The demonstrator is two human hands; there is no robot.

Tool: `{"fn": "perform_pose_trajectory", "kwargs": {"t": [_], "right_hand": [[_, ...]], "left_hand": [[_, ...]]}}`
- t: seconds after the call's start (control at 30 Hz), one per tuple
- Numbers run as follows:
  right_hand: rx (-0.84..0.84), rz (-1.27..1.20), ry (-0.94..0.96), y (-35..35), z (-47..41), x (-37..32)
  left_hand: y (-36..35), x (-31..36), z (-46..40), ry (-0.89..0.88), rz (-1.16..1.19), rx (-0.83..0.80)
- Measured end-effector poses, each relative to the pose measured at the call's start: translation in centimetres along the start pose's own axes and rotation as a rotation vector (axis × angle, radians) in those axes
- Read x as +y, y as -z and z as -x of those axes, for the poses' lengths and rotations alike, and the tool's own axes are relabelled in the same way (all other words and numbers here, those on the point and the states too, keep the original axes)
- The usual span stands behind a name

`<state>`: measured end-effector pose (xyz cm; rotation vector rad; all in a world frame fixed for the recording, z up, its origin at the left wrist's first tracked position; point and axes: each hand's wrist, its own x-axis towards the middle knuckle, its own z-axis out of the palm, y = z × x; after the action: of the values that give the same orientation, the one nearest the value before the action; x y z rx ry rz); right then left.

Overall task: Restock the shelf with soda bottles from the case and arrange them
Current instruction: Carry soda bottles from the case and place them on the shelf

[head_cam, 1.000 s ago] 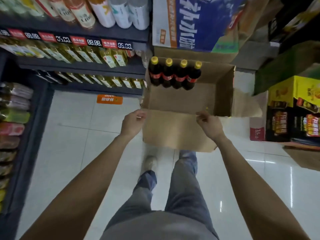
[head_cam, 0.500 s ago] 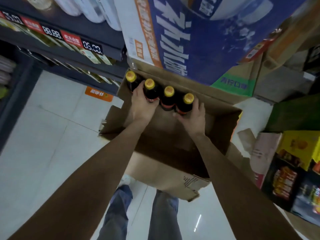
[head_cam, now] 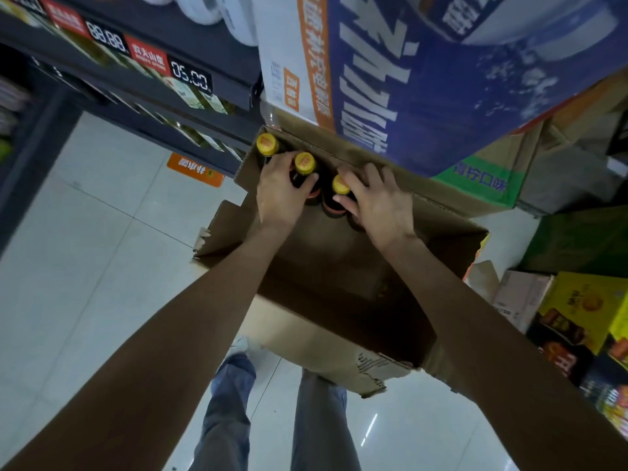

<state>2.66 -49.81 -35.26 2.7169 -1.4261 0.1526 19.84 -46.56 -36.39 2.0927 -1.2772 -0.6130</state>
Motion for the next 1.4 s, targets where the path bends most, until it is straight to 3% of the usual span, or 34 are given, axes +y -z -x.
{"fn": "perform_pose_trajectory", "kwargs": {"t": [0.13, 0.37, 0.57, 0.73, 1.0, 1.4], "right_hand": [[-0.039, -0.051, 0.057, 0.8, 1.4, 0.3], [0.004, -0.254, -0.026, 6.4, 4.9, -0.4], [0.025, -0.161, 0.097, 15.0, 5.5, -4.1], [0.090, -0.242, 0.231, 22.9, 5.4, -10.8], [0.153, -0.325, 0.615, 28.2, 2.7, -30.0], [0.030, -0.506, 1.057, 30.5, 5.9, -70.1]], "left_hand": [[0.0, 0.1, 0.3, 0.022, 0.025, 0.010], [3.0, 0.4, 3.9, 0.052, 0.123, 0.009], [13.6, 2.9, 11.1, 0.163, 0.564, 0.068], [24.6, 3.5, 17.8, 0.249, 0.753, 0.288], [38.6, -7.1, 29.2, 0.383, 0.752, 0.676], [63.4, -27.4, 48.3, 0.474, 0.510, 1.046]]}}
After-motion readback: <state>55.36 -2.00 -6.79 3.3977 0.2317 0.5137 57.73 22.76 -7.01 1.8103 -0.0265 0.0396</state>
